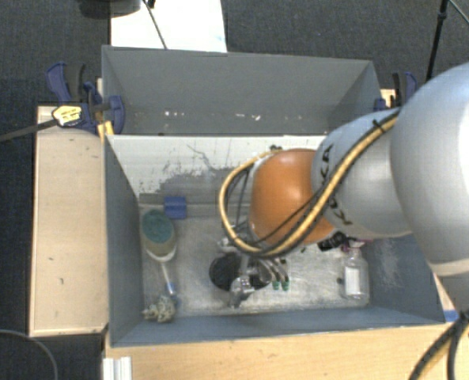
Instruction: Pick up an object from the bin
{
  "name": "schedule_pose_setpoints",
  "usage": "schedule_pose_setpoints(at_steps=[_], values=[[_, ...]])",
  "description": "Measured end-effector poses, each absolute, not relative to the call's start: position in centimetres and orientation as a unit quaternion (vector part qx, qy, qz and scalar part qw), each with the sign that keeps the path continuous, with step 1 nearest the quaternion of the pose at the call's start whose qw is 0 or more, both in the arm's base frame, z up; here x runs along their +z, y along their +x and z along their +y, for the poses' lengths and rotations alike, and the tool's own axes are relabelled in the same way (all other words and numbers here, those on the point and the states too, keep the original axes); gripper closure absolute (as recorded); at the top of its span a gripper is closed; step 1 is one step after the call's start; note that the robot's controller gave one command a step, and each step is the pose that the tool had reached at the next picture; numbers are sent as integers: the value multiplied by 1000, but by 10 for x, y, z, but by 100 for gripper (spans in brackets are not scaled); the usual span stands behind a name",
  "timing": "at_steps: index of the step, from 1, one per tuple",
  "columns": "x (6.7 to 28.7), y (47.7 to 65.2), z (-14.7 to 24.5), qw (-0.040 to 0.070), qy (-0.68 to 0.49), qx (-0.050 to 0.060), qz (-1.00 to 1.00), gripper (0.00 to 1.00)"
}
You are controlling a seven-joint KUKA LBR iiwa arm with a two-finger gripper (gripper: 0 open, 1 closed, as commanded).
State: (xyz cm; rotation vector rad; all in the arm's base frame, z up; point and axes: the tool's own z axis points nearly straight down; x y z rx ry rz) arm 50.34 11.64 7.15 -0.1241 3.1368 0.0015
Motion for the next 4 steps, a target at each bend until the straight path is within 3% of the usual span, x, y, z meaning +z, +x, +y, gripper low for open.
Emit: schedule_pose_setpoints(at_steps=[1, 2, 3, 4], values=[[73, 505, 117, 3, -36, 1, 999, 0], [75, 507, 118, 5, -34, 2, 999, 100], [187, 509, 118, 5, -29, 1, 1000, 100], [200, 509, 118, 2, -26, 1, 1000, 100]])
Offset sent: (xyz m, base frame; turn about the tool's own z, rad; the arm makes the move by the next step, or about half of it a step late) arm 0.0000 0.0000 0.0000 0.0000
